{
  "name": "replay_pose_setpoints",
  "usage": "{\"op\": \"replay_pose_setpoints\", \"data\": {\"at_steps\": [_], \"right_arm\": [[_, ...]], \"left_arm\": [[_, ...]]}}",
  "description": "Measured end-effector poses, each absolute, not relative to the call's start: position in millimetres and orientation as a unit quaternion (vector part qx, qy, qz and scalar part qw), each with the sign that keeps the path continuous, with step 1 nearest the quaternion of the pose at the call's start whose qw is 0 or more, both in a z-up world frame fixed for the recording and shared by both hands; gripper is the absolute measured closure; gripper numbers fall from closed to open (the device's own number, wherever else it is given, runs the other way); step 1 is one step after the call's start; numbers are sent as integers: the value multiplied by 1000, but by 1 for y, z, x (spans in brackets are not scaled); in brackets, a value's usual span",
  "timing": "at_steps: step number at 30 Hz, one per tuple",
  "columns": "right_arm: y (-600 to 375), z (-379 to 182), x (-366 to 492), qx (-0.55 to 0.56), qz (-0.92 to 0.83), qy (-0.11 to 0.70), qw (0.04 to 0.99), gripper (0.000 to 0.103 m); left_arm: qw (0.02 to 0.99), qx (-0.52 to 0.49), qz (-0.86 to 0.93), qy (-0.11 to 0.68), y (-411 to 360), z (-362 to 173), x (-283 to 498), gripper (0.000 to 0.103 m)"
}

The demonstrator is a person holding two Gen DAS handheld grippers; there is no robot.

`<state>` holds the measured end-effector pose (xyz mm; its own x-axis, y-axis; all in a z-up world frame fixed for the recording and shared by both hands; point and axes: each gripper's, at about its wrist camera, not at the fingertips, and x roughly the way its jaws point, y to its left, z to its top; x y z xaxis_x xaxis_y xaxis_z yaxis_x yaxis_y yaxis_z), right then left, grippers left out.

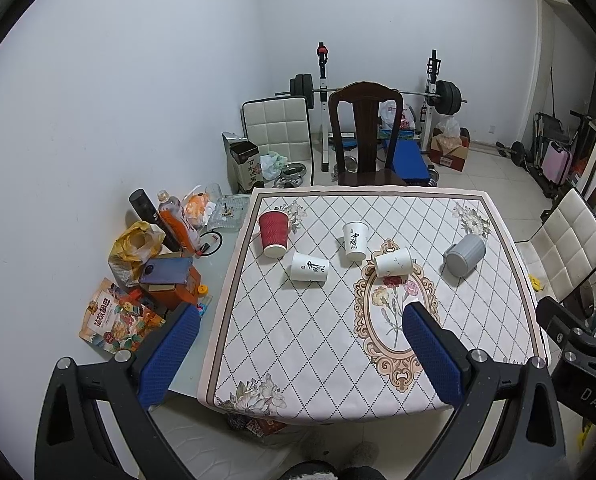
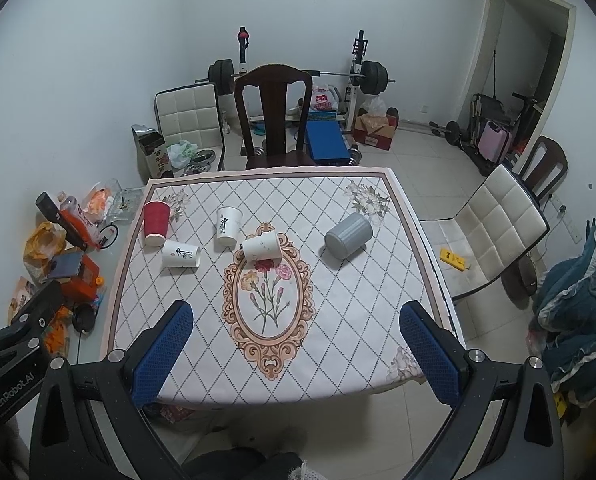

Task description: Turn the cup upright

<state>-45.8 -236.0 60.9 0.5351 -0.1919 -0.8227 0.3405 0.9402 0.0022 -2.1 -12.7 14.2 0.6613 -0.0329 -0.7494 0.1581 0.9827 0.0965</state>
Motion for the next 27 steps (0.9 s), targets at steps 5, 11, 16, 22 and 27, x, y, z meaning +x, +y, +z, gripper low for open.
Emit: {"op": "replay_pose_setpoints", "data": {"at_steps": [5, 11, 16, 22, 27], "right_arm": [[-234, 59, -46, 81, -154, 456, 873, 0], [-230, 62, -48, 79, -153, 456, 873, 0], [-231, 63, -48, 80, -154, 456, 873, 0], [-229, 63, -50, 79, -152, 456, 873, 0], [-230, 61, -51, 79, -152, 455, 874, 0]], "left_arm": [[908, 78, -53, 407, -12, 13, -1, 0], [909, 77, -53, 407, -12, 14, -2, 0], [908, 77, -52, 408, -12, 14, -1, 0], [908, 76, -52, 408, -13, 14, -4, 0], [908, 76, -52, 408, -13, 14, -4, 0]]}}
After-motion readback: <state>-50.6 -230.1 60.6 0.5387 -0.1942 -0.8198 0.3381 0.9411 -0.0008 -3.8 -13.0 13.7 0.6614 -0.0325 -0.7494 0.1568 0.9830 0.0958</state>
